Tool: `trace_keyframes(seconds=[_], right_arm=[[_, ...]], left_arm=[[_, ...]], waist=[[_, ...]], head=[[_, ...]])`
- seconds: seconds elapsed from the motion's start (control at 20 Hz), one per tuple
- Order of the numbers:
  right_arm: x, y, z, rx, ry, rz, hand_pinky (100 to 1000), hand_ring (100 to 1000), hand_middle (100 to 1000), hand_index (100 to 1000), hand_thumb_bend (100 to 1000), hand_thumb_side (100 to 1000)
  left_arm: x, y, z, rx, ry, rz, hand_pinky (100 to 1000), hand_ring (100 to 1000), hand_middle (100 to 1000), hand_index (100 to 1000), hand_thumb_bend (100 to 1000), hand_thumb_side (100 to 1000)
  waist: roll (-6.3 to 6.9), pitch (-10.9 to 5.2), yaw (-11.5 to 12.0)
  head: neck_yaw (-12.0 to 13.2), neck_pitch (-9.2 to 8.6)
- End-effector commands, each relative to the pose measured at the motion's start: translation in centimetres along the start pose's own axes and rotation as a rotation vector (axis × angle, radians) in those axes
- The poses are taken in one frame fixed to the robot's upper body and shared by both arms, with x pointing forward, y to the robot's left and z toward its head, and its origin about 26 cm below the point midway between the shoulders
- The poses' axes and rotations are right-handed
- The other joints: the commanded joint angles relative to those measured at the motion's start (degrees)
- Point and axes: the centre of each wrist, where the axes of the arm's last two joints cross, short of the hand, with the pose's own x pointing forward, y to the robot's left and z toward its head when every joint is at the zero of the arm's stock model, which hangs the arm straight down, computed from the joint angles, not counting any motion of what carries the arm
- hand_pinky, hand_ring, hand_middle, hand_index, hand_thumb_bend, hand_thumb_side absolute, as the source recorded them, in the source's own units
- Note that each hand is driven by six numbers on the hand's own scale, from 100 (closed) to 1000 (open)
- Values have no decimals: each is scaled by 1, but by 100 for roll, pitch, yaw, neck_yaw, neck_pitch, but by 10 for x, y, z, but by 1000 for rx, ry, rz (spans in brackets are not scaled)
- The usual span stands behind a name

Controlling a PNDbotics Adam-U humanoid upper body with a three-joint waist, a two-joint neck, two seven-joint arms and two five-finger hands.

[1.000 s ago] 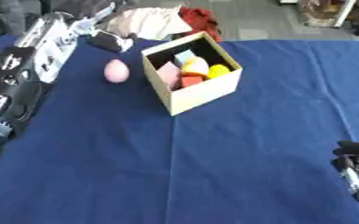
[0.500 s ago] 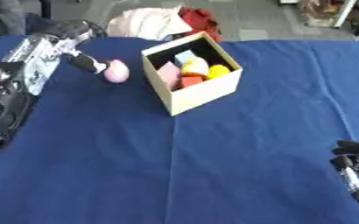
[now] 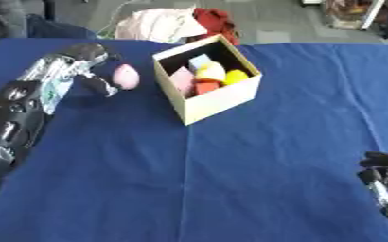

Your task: Pick up objects on the table and place them in the box.

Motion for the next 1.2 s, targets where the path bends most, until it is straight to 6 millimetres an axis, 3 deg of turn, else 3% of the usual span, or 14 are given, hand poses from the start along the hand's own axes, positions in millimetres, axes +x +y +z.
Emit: trace_keyframes(seconds=[0.05,0.35,0.45,0.65,0.7,0.8,1.0,1.2], right_arm=[[4,-7,-2,-2,-13,17,678,661,675,804,100,405],[4,-7,-2,0,-14,14,677,660,675,804,100,408],[4,-6,-2,1,-15,13,677,660,675,804,100,407],[5,-7,-2,0,-16,14,677,660,675,804,100,404],[5,-7,-2,-1,-16,14,677,660,675,804,100,405],[5,-7,-2,-1,-15,16,677,660,675,804,100,403],[5,-7,-2,-2,-15,20,677,660,675,804,100,404],[4,-7,-2,2,-15,22,677,661,675,804,100,401]], left_arm=[[-4,2,-1,36,30,-7,773,698,766,879,290,212],[-2,-13,-6,68,56,16,742,636,705,830,272,171],[-1,-15,-6,90,63,16,711,582,625,776,254,164],[0,-11,-6,178,67,23,643,480,493,662,100,164],[0,-8,-5,206,65,33,637,470,479,648,100,165],[0,4,-2,259,45,46,635,457,454,622,100,168],[6,46,13,343,-46,41,633,445,434,604,100,168],[27,87,27,431,-152,33,639,449,436,613,100,167]], waist=[[-46,-98,-16],[-57,-77,-46],[-58,-73,-49],[-55,-73,-46],[-54,-74,-44],[-49,-77,-34],[-23,-85,-8],[-6,-108,22]], head=[[18,-70],[37,-71],[36,-69],[29,-73],[24,-75],[19,-75],[10,-81],[0,-79]])
